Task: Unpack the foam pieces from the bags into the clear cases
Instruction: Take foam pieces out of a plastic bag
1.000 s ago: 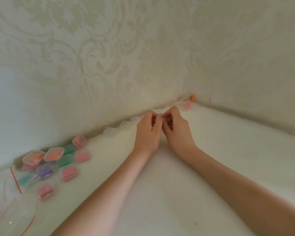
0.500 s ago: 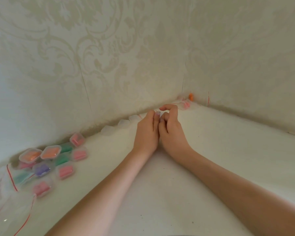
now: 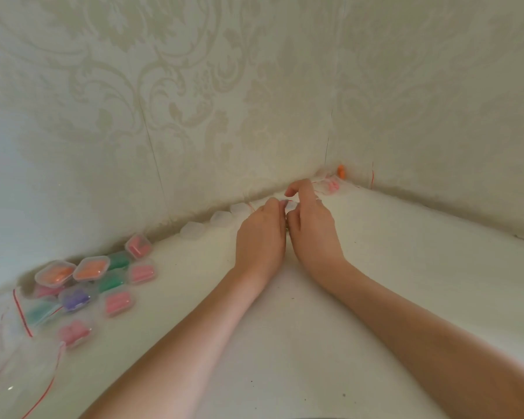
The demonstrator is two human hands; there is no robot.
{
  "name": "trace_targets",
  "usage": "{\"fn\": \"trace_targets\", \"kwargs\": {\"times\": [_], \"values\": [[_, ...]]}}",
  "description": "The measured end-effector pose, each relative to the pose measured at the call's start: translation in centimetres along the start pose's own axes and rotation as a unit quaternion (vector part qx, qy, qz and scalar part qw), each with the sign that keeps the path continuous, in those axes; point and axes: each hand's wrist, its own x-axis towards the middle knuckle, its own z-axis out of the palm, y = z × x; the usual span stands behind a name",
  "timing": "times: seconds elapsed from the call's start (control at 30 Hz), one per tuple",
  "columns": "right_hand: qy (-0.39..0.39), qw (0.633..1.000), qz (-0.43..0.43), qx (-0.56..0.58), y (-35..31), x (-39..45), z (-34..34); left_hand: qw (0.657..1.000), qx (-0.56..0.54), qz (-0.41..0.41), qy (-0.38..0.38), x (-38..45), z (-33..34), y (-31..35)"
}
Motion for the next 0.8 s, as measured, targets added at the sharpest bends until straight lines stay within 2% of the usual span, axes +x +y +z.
{"fn": "trace_targets", "kwargs": {"times": [0.1, 0.2, 0.3, 0.37, 0.5, 0.6, 0.67, 0.73, 0.8], "values": [[0.002, 0.996, -0.007, -0.092, 0.5, 0.5, -0.8, 0.998, 0.044, 0.033, 0.017, -0.5, 0.0, 0.5], [0.036, 0.975, -0.081, -0.204, 0.5, 0.3, -1.5, 0.999, 0.039, -0.007, 0.031, -0.4, -0.3, 0.5], [0.012, 0.963, -0.145, -0.226, 0.4, 0.3, -1.6, 0.997, 0.013, -0.055, 0.046, -0.2, -0.6, 0.3], [-0.007, 0.956, -0.157, -0.248, 0.9, 0.5, -1.5, 0.996, -0.002, -0.067, 0.053, -0.2, -0.7, 0.2], [0.013, 0.948, -0.136, -0.288, 1.6, 0.8, -1.1, 0.998, 0.015, -0.009, 0.062, -0.1, -0.5, 0.2], [-0.059, 0.961, -0.053, -0.266, 1.7, 0.7, -1.0, 0.994, 0.005, 0.091, 0.067, -0.4, -0.2, 0.2], [-0.093, 0.972, -0.012, -0.214, 1.9, 0.7, -1.1, 0.991, -0.010, 0.112, 0.075, -0.5, -0.3, 0.3], [-0.115, 0.981, 0.008, -0.156, 2.3, 1.0, -1.0, 0.993, -0.083, 0.066, 0.058, -0.4, -0.2, 0.4], [-0.124, 0.990, 0.025, -0.066, 2.8, 1.4, -0.8, 0.975, -0.211, -0.028, 0.063, 0.0, -0.3, 0.4]]}}
